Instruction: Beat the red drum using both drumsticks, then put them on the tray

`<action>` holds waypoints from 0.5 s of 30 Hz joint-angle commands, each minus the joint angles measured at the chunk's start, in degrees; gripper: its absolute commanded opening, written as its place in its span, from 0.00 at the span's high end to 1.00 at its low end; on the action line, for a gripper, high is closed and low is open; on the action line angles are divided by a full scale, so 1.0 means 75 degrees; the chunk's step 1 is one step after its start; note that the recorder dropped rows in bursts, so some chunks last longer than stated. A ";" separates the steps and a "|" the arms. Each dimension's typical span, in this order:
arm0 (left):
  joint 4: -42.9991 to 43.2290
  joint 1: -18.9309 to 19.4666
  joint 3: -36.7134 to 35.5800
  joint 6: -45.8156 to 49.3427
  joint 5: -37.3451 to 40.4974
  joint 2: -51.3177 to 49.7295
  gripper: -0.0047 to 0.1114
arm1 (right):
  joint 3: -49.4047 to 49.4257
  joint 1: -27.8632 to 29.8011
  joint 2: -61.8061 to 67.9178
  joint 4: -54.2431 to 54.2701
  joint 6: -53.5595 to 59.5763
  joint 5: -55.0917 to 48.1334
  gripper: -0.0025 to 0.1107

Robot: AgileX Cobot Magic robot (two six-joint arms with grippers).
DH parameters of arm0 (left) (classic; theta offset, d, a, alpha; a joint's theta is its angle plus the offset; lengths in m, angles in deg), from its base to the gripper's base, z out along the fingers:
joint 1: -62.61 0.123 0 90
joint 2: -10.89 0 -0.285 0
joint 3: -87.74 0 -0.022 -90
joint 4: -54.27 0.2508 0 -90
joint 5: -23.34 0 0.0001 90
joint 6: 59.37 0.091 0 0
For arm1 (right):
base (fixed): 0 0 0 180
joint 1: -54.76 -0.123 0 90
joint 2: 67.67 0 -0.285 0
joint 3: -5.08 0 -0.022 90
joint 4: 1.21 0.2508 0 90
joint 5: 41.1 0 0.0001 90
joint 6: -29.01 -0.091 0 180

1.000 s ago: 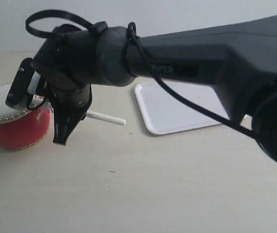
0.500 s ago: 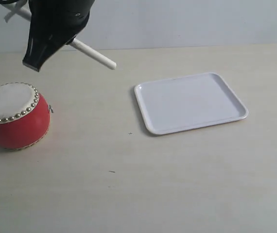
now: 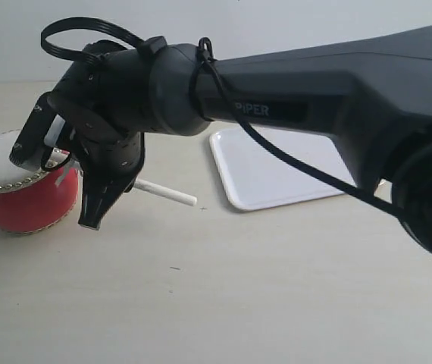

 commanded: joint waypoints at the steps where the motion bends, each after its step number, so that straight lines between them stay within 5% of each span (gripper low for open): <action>1: -0.0219 0.0003 0.0050 0.0052 -0.0046 0.0075 0.96 | -0.0031 -0.0010 -0.0022 0.0141 0.0223 -0.0137 0.98; 15: -0.0396 0.0003 0.0032 0.0318 -0.0520 0.0056 0.96 | -0.0031 -0.0010 -0.0594 0.0227 0.0184 0.0092 0.98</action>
